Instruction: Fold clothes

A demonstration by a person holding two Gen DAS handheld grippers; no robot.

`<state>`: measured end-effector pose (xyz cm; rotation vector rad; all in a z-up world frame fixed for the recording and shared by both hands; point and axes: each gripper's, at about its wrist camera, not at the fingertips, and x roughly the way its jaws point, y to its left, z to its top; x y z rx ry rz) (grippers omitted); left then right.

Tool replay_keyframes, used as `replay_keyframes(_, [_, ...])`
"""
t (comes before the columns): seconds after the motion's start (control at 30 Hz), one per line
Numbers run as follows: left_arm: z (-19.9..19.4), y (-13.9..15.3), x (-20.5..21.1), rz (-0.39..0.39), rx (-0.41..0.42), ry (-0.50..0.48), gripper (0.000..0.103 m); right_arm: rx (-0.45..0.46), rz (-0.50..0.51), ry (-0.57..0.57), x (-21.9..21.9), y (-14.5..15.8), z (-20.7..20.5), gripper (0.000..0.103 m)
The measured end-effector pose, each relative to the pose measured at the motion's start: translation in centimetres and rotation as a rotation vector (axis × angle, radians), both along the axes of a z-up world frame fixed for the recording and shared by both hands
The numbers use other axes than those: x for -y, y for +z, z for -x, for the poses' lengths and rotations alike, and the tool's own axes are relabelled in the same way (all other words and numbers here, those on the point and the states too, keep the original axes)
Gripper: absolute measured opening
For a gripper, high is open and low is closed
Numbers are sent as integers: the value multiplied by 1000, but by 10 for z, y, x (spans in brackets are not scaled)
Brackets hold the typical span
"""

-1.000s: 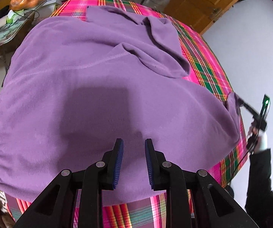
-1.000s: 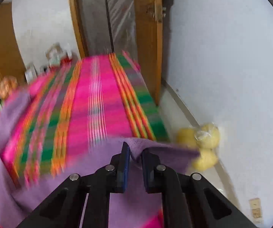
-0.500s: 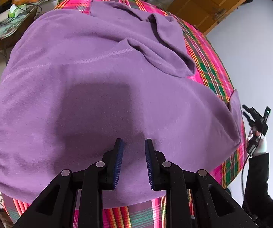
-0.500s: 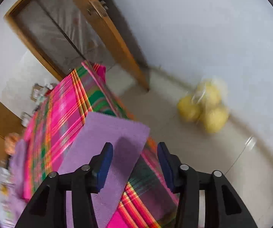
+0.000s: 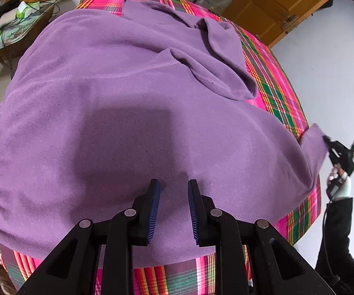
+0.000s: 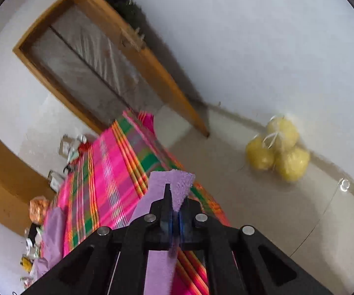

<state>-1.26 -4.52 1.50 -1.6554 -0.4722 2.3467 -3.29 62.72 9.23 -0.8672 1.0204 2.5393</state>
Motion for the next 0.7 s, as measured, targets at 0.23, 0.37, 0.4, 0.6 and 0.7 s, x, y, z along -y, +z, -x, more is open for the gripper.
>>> replay_keyframes(0.23, [-5, 0, -7, 0, 3, -26, 23, 14, 16, -128, -18, 17, -80, 4])
replay_keyframes(0.37, [-10, -2, -11, 4, 10, -44, 23, 92, 55, -120, -21, -12, -97, 10])
replay_keyframes(0.4, [-11, -2, -13, 5, 11, -49, 23, 111, 65, -123, -23, -20, -100, 10])
replay_keyframes(0.6, [-15, -6, -21, 10, 21, -80, 23, 145, 110, -230, -41, -48, -125, 31])
replay_keyframes(0.7, [-15, -8, -24, 12, 27, -87, 23, 140, 73, -286, -46, -44, -134, 43])
